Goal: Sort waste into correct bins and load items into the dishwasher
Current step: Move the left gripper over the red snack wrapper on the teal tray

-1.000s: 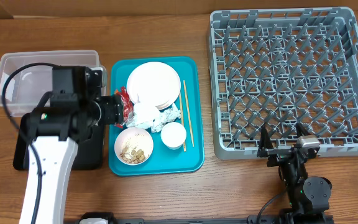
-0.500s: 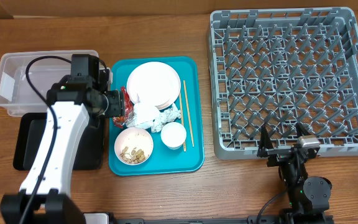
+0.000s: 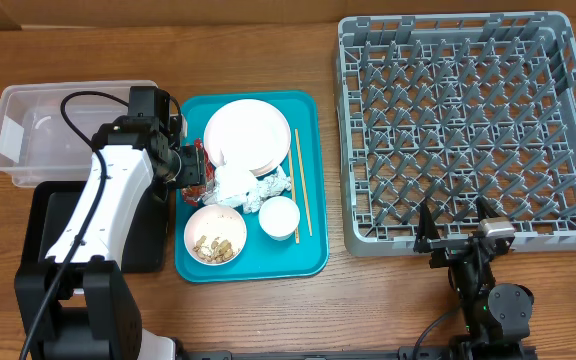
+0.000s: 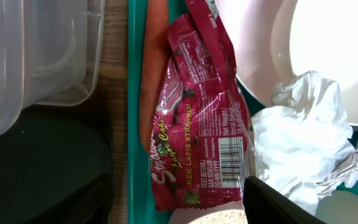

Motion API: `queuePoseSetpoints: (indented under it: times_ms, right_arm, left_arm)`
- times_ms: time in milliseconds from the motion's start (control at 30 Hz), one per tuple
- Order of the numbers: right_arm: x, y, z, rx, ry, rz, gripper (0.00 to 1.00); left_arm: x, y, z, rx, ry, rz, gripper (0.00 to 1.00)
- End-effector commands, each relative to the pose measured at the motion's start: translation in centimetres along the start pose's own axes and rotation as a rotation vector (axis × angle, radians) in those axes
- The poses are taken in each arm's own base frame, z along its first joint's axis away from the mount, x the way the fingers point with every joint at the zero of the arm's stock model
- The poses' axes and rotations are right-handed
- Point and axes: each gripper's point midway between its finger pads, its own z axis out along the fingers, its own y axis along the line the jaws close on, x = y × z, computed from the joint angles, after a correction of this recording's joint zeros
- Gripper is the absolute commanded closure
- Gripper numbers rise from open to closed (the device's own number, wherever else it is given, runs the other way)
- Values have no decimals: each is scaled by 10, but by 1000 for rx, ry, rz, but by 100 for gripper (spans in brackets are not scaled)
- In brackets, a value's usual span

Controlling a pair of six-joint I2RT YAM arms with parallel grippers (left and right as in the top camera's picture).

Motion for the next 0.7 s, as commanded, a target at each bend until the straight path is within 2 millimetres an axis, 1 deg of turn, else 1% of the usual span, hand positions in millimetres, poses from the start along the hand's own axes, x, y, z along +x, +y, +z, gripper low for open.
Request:
queuePoseSetpoints:
  times_ms: [0, 67, 200, 333, 400, 500, 533, 667]
  right_arm:
    - [1, -1, 0, 4, -7, -3, 0]
    - [1, -1, 0, 4, -7, -3, 0]
    - [1, -1, 0, 4, -7, -3, 0]
    - [1, -1, 0, 4, -7, -3, 0]
    - [1, -1, 0, 4, -7, -3, 0]
    - [1, -1, 0, 4, -7, -3, 0]
    - [1, -1, 0, 4, -7, -3, 0]
    - [1, -1, 0, 4, -7, -3, 0]
  left_arm:
    - [-8, -2, -6, -8, -29, -23, 30]
    - [-9, -2, -11, -5, -40, -25, 28]
    - [-10, -4, -28, 2, -82, -20, 27]
    - [-4, -5, -49, 10, -109, -29, 28]
    - [1, -5, -56, 15, -106, -55, 28]
    - [13, -4, -58, 10, -68, -73, 28]
    - [19, 0, -57, -12, -43, -80, 28]
    - [28, 8, -47, -51, -14, -118, 28]
